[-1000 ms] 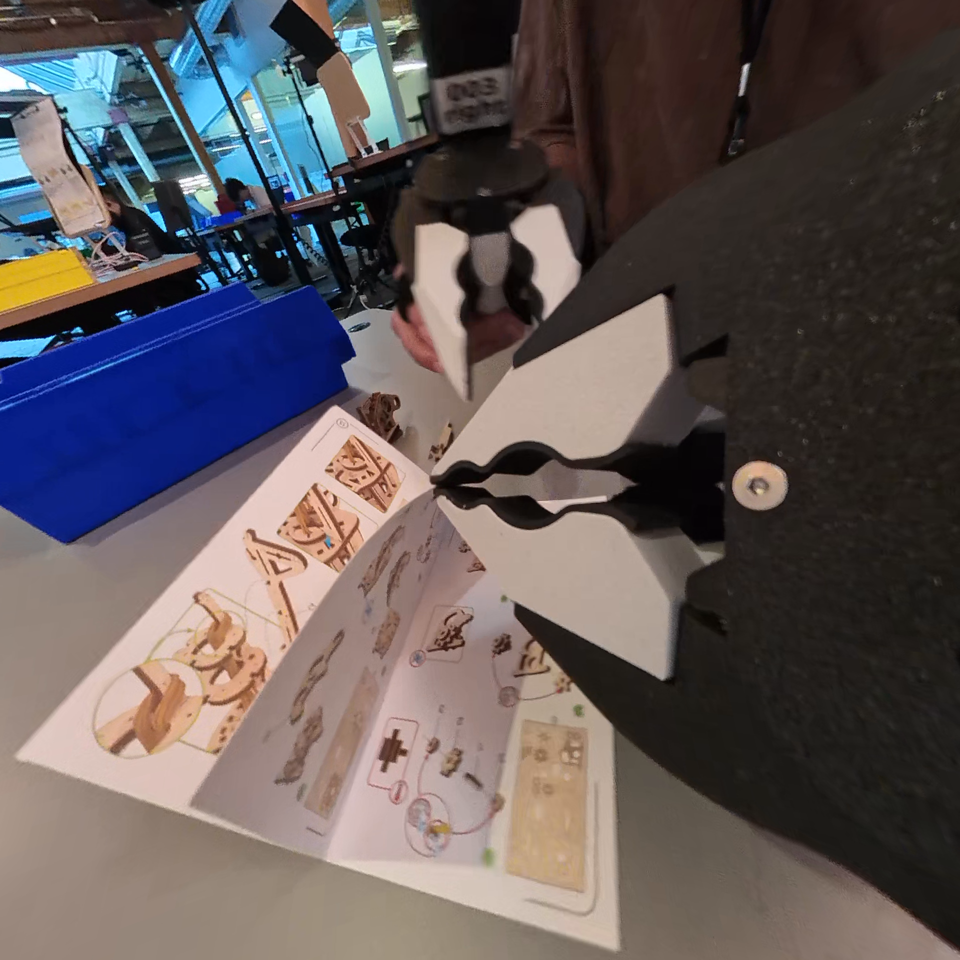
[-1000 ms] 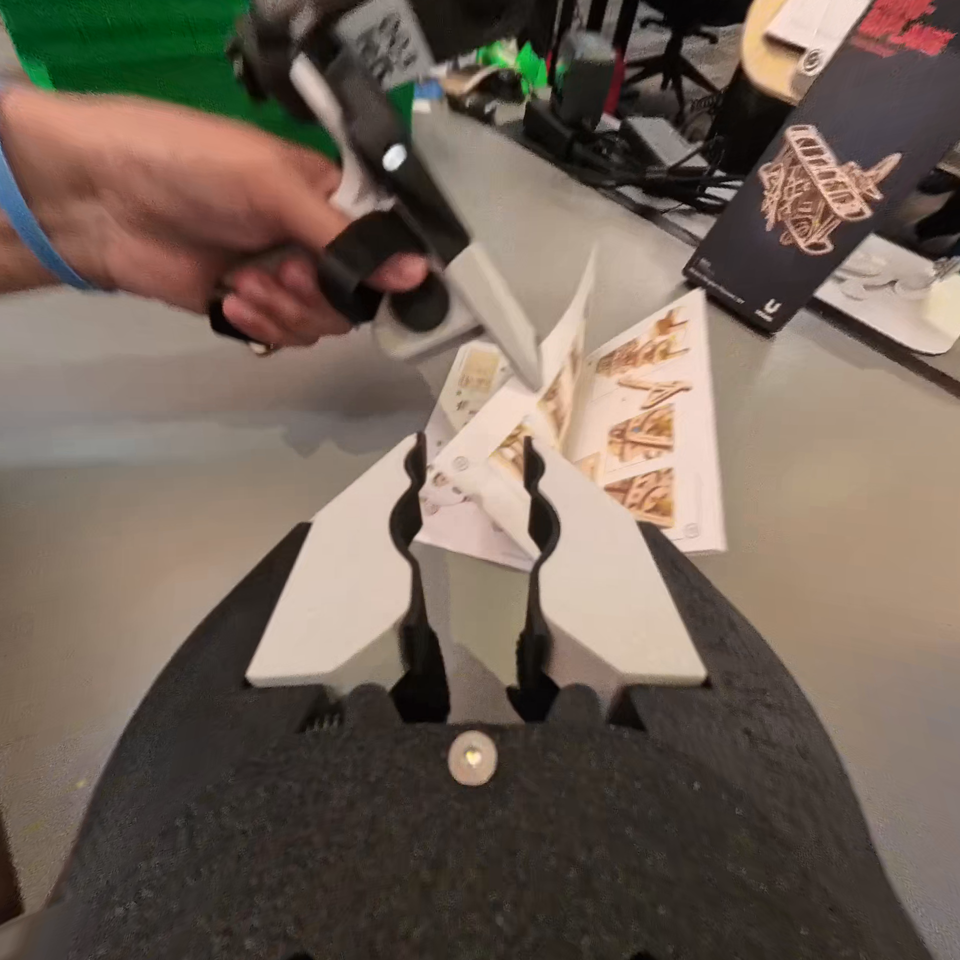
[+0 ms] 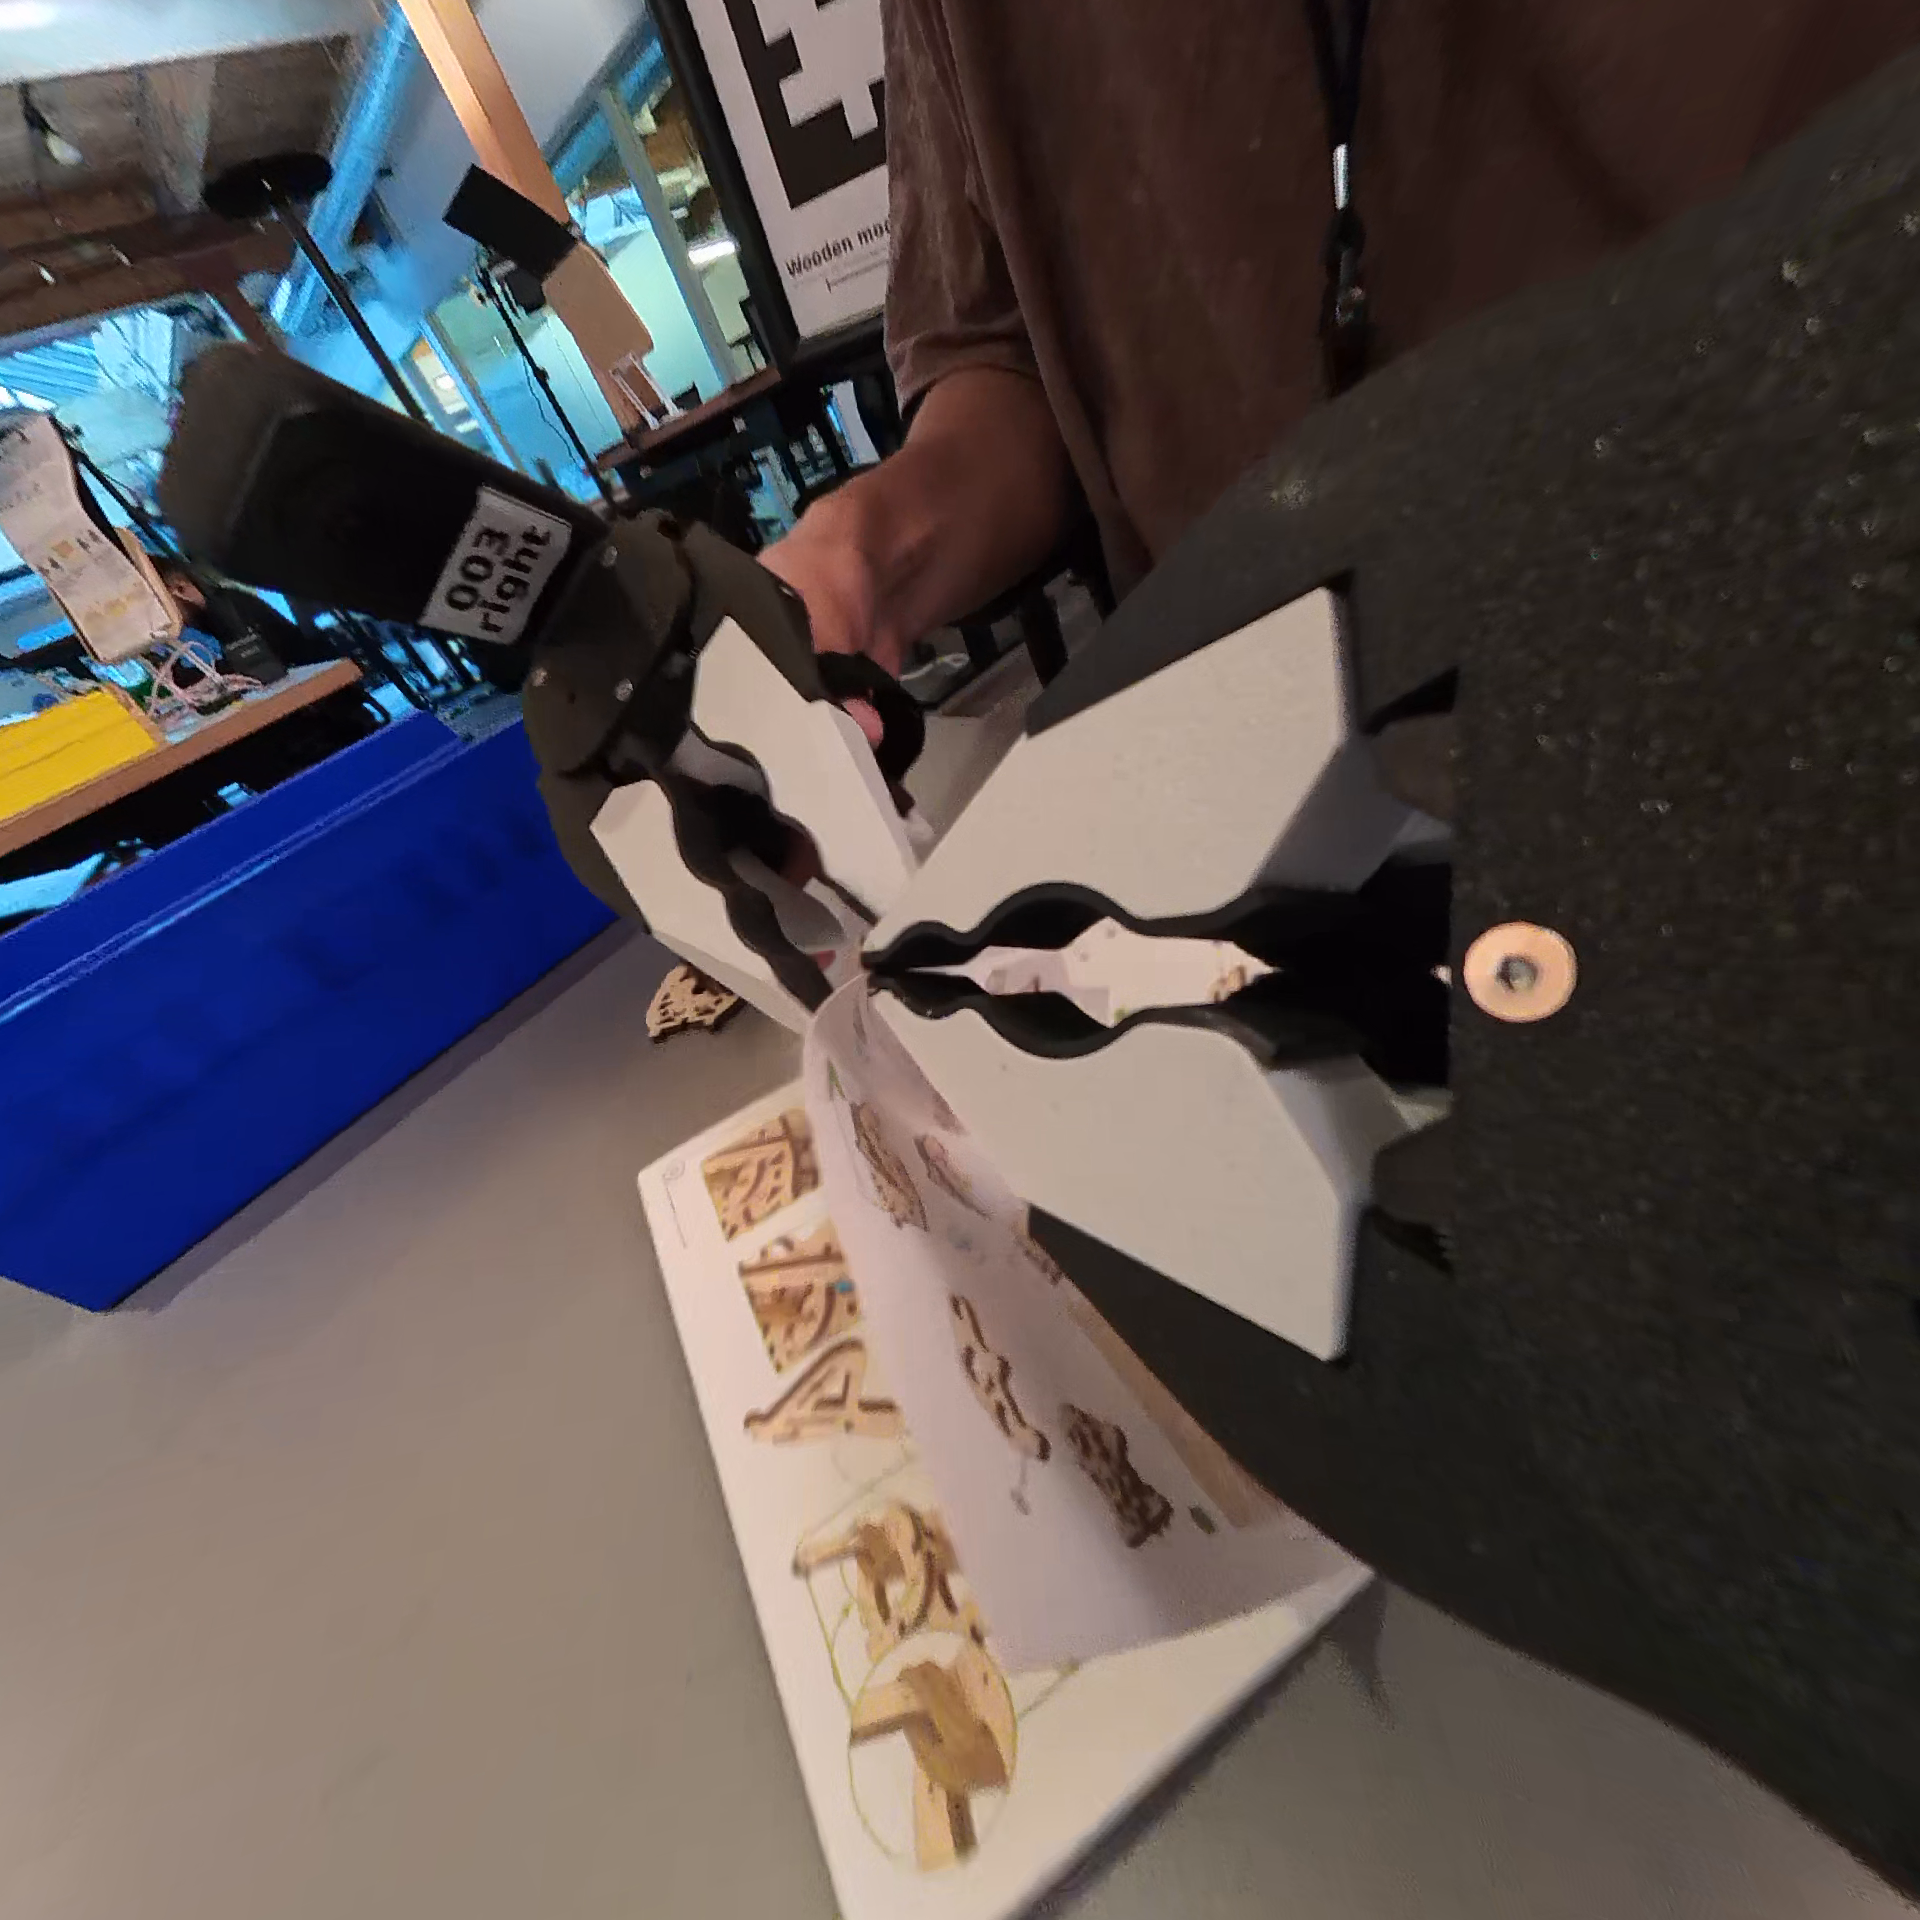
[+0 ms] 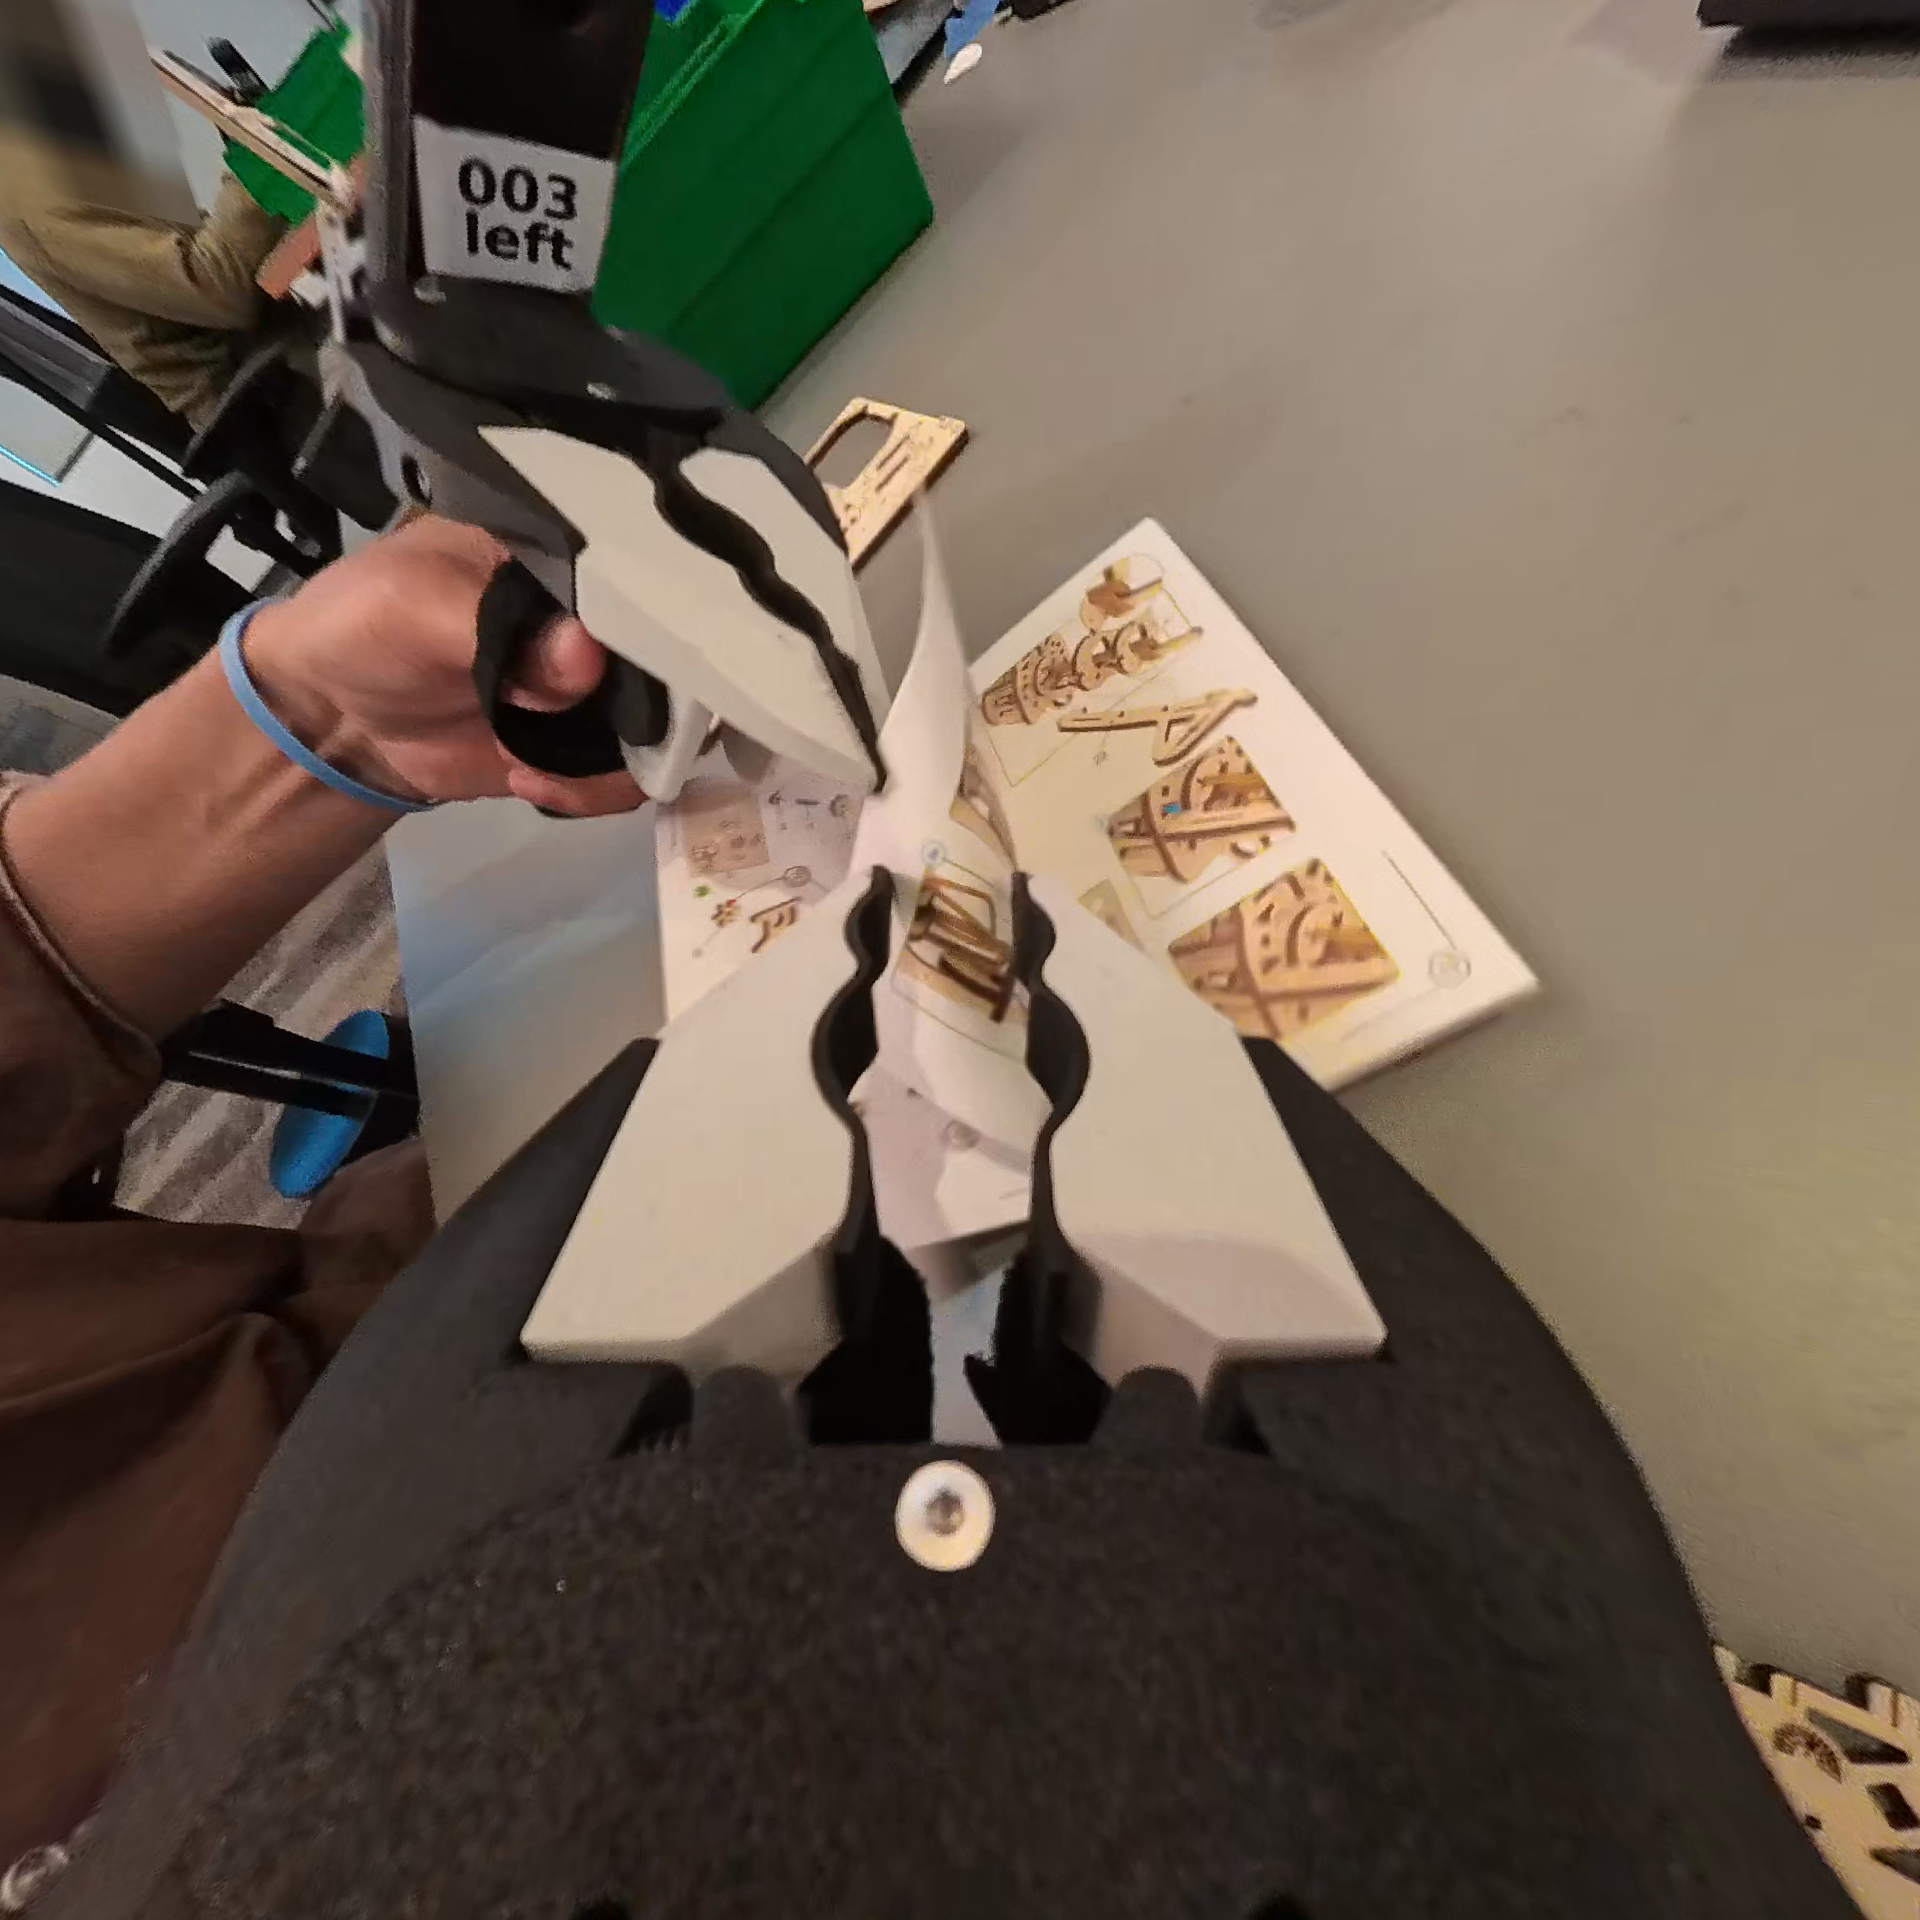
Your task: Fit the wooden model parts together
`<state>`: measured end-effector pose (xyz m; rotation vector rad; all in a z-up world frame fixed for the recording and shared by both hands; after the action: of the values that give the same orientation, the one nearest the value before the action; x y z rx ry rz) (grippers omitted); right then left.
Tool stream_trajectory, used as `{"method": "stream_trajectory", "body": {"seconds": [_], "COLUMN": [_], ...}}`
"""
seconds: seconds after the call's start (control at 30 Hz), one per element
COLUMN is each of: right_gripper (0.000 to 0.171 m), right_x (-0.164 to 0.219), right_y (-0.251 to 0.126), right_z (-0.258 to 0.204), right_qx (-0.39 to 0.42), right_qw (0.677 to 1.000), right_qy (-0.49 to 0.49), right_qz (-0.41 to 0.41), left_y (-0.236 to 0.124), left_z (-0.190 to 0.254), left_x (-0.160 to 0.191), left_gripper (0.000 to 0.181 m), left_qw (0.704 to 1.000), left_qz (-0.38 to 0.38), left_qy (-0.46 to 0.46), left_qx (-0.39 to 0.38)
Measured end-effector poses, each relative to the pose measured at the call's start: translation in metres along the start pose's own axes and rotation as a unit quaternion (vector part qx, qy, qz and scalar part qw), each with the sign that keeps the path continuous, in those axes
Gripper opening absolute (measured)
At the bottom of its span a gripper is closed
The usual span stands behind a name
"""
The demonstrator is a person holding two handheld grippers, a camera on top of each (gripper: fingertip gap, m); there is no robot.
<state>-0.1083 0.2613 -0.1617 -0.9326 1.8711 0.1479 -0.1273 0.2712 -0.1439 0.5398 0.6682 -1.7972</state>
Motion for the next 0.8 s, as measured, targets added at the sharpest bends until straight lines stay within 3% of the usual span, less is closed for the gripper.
{"method": "stream_trajectory", "body": {"seconds": [0.1,0.17,0.3,0.43,0.7,0.77,0.8], "right_gripper": [0.016,0.002,0.039,0.026,0.0,0.0,0.01], "right_x": [-0.008,-0.009,-0.012,0.002,-0.005,-0.003,-0.003], "right_y": [-0.006,-0.008,-0.005,0.0,-0.006,-0.006,-0.005], "right_z": [0.003,0.005,-0.02,-0.012,-0.003,-0.003,-0.008], "right_qx": [0.003,0.003,-0.068,-0.032,-0.032,-0.032,-0.046], "right_qw": [1.0,1.0,0.997,0.999,0.999,0.999,0.999], "right_qy": [0.003,-0.005,0.012,-0.037,0.013,0.01,0.014], "right_qz": [0.017,0.016,0.023,-0.012,0.01,0.005,0.005], "left_y": [-0.002,-0.003,-0.003,-0.002,-0.003,-0.003,-0.002], "left_z": [0.005,0.005,0.003,0.004,0.007,0.005,0.004], "left_x": [0.004,0.006,0.003,0.002,0.002,0.003,0.003], "left_gripper": [0.0,0.0,0.0,0.0,0.0,0.0,0.0], "left_qw": [1.0,1.0,1.0,0.999,0.998,0.998,0.998], "left_qz": [-0.004,-0.004,0.01,0.016,0.031,0.035,0.037], "left_qy": [0.003,0.0,-0.012,-0.022,-0.034,-0.036,-0.035], "left_qx": [0.011,0.014,0.013,0.018,0.034,0.028,0.024]}}
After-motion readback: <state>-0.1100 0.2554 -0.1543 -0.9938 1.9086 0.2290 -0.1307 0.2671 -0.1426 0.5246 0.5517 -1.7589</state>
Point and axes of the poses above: each gripper's, where its closed fingertips meet, y out along the fingers, x out of its underside, z = x × y across the jaws, the point moved 1 cm from there along -y, back along the fingers, and after that the axes turned 11 degrees about z, right-handed, at the moved point
